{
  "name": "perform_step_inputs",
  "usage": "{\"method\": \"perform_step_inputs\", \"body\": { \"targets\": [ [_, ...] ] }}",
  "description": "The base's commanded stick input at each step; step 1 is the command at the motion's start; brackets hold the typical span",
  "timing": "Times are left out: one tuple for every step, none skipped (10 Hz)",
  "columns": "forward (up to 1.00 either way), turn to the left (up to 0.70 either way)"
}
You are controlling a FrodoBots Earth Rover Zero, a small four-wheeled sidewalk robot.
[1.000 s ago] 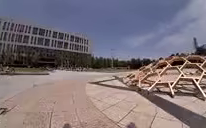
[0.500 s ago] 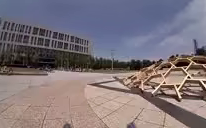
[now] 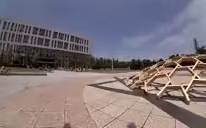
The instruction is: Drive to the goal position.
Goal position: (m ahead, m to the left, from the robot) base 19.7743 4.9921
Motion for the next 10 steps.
{"method": "perform_step_inputs", "body": {
  "targets": [
    [0.45,0.0],
    [0.45,0.0],
    [0.45,0.0],
    [0.45,0.0],
    [0.45,0.0],
    [0.45,0.0],
    [0.45,0.0],
    [0.45,0.0],
    [0.45,0.0],
    [0.45,0.0]
  ]
}}
